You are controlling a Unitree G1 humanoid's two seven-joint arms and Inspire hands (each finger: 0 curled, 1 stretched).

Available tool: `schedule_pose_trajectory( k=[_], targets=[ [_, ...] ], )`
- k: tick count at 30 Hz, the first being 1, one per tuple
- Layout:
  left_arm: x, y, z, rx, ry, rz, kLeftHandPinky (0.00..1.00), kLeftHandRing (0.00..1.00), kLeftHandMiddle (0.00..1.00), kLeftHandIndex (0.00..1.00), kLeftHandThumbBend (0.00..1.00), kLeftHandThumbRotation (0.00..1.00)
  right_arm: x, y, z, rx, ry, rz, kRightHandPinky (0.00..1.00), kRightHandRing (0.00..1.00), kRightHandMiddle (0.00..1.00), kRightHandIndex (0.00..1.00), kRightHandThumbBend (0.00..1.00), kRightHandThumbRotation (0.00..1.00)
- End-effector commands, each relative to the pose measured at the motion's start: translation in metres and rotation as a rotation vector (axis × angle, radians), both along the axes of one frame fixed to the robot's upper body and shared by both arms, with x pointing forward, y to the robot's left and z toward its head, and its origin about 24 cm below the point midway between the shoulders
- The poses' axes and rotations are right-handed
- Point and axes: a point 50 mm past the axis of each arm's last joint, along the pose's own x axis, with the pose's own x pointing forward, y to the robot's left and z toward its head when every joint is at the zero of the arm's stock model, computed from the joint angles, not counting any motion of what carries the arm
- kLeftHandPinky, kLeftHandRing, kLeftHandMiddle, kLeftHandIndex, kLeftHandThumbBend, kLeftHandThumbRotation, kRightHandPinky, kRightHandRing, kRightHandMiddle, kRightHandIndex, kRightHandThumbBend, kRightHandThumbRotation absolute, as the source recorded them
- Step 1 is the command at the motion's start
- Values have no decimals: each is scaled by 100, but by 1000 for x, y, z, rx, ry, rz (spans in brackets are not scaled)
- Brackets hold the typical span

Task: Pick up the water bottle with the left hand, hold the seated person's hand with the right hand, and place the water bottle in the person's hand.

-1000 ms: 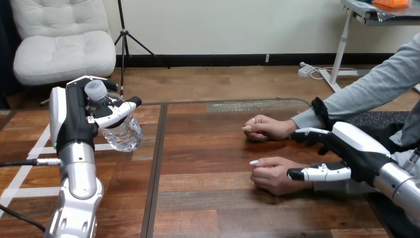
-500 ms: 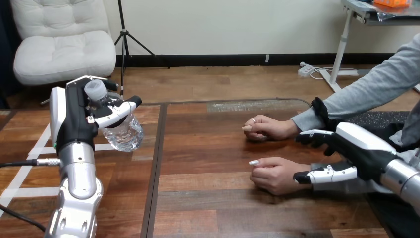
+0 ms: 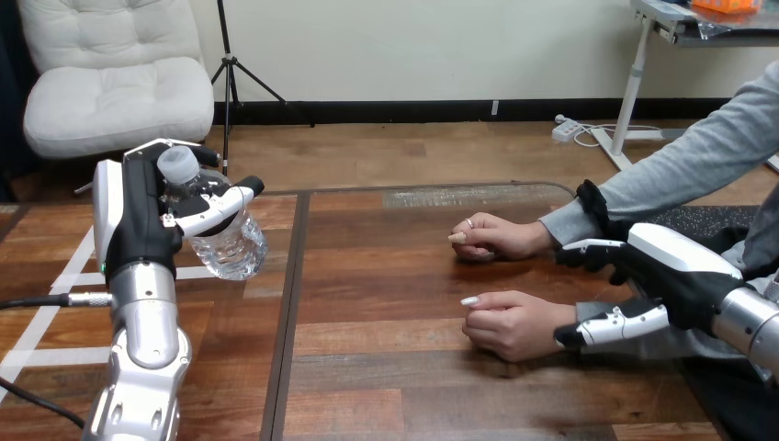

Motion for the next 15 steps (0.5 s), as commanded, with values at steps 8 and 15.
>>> schedule_pose_trajectory(
  k=[8, 15],
  targets=[
    [8, -8, 36, -5, -149, -30, 36, 43, 47, 48, 70, 0, 18, 1, 18, -62, -58, -9, 75, 85, 85, 84, 100, 48],
    [7, -8, 36, -7, -141, -26, 36, 43, 47, 48, 69, 0, 19, 0, 16, -90, -52, -22, 76, 85, 85, 85, 100, 46]
  ],
)
